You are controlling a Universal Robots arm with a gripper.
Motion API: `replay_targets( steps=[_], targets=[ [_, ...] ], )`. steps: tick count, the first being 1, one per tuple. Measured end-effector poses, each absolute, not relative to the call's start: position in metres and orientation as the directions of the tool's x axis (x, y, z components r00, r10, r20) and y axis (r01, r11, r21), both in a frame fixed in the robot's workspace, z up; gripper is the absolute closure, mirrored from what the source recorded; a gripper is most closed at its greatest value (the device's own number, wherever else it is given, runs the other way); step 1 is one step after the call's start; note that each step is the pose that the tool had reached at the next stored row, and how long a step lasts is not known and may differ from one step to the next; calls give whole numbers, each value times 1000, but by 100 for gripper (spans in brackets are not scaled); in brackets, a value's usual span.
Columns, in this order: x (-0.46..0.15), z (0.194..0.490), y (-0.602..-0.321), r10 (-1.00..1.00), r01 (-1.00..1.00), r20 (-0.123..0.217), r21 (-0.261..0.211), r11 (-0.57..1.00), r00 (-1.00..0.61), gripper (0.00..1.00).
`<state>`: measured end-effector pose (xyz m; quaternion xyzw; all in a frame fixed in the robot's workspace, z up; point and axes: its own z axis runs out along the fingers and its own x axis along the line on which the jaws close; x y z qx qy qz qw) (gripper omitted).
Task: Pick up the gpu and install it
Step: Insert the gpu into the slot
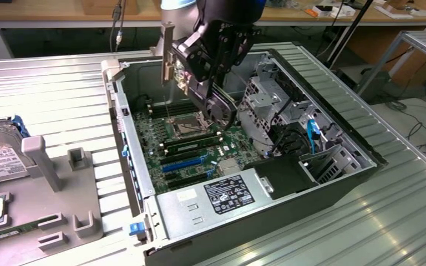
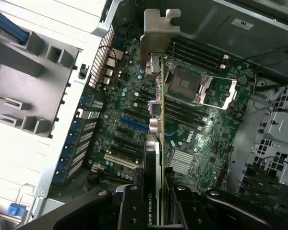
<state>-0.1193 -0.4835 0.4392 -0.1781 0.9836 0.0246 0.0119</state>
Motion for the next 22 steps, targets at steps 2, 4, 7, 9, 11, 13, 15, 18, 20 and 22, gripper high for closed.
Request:
replay_targets(
  steps=[2,4,7,9,11,13,15,18,20,22],
  targets=[
    [-119,439,-483,-366,-367,-32,44,929,-930,73],
    [-119,439,-483,-392,-393,-32,44,918,-919,73],
    [-119,439,-483,-450,-451,-32,44,891,-893,73],
    [-119,439,-483,-475,-476,-32,44,878,-879,73],
    [-119,439,-483,-504,-505,-32,44,862,-863,73],
    [-119,439,-483,-527,-528,-32,44,848,-849,73],
    [-119,439,-483,-549,-550,-32,44,834,-835,73],
    [-119,439,-483,-589,-590,-32,44,806,-808,73],
    [-119,439,-483,-616,-617,-32,44,786,-787,73],
    [-119,439,-483,-647,-647,-32,44,761,-762,73]
  ],
)
